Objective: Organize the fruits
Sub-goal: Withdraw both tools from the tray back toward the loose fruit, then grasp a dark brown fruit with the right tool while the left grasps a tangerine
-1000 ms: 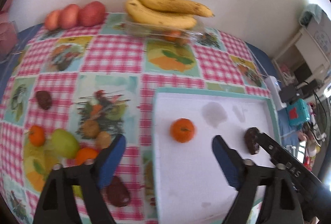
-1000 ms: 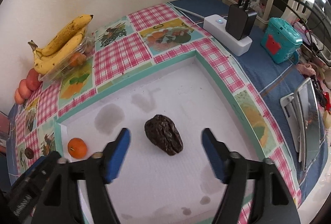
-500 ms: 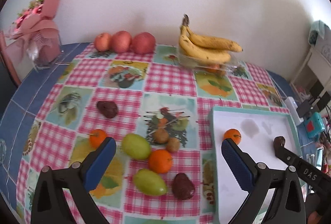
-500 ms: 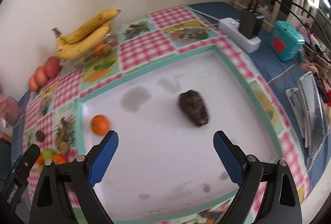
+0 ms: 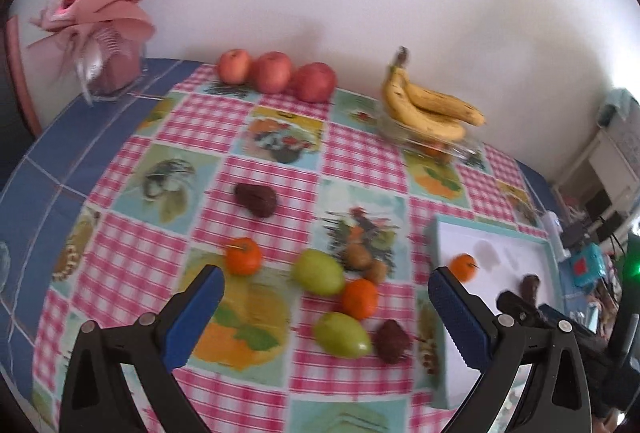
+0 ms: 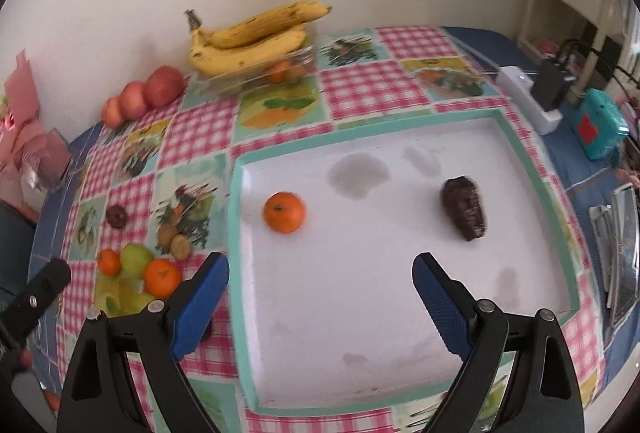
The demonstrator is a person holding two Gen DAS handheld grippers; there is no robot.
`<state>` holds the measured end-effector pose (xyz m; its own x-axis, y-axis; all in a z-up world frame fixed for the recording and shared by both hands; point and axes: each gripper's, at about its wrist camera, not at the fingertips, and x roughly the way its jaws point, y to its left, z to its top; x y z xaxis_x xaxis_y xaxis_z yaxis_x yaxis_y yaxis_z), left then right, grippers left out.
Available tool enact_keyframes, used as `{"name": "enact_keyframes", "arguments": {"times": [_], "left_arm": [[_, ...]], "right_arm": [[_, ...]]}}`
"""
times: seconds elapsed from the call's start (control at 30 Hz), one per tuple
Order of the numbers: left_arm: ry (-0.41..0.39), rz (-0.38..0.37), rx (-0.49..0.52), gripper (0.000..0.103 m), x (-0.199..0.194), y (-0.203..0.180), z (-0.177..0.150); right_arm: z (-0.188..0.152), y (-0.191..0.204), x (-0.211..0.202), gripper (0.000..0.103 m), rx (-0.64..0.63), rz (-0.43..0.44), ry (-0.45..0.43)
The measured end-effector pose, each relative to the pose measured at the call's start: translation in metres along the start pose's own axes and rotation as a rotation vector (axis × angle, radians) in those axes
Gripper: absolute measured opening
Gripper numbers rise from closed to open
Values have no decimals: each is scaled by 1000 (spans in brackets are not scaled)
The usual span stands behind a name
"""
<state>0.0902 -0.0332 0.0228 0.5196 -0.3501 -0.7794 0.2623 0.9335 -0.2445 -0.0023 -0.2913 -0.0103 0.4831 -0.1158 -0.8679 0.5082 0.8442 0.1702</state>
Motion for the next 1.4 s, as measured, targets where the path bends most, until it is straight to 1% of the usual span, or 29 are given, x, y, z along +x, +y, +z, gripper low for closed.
{"name": "enact_keyframes", "arguments": {"times": [0.07, 0.17, 0.27, 0.37, 0.5, 0.6, 0.77, 0.83, 0.87, 0.9, 1.03, 1.1, 1.23, 1.27, 1.3, 1.4], "left_arm": [[-12, 34, -17, 103, -3, 14, 4], [-24, 78, -49, 103, -9, 35, 8], [-41, 111, -85, 103, -16, 54, 11], [-55, 138, -90, 103, -22, 66, 14], [-50, 134, -115, 103, -25, 73, 14], [-47, 147, -105, 103, -24, 71, 15], [-40, 142, -89, 103, -21, 65, 16], [-29, 136, -85, 103, -17, 63, 16], [-21, 133, -85, 103, -15, 62, 16], [-11, 129, -85, 103, -11, 61, 16], [38, 118, -88, 103, 9, 58, 16], [70, 119, -85, 102, 23, 57, 15], [123, 94, -106, 99, 49, 59, 14], [133, 83, -115, 94, 55, 60, 14], [143, 80, -123, 87, 59, 61, 14], [173, 80, -134, 80, 74, 63, 10]], "right_arm": [[-1, 8, 3, 93, -14, 11, 14], [-2, 26, 3, 93, -59, 11, 14], [-3, 46, 3, 93, -106, 42, 12], [-6, 67, 4, 93, -152, 82, 24], [-11, 89, 1, 93, -190, 125, 19], [-12, 98, -3, 93, -197, 151, 8], [-13, 99, -4, 92, -207, 152, 3], [-13, 98, -5, 83, -205, 158, 2], [-12, 97, -5, 75, -208, 163, 1], [-12, 98, -5, 72, -212, 164, 2], [-14, 98, -1, 71, -215, 170, 22], [-15, 99, 5, 62, -223, 166, 45], [-23, 100, 29, 58, -233, 158, 136], [-25, 99, 34, 53, -232, 161, 155], [-27, 99, 39, 50, -231, 164, 171], [-30, 101, 45, 50, -242, 155, 196]]}}
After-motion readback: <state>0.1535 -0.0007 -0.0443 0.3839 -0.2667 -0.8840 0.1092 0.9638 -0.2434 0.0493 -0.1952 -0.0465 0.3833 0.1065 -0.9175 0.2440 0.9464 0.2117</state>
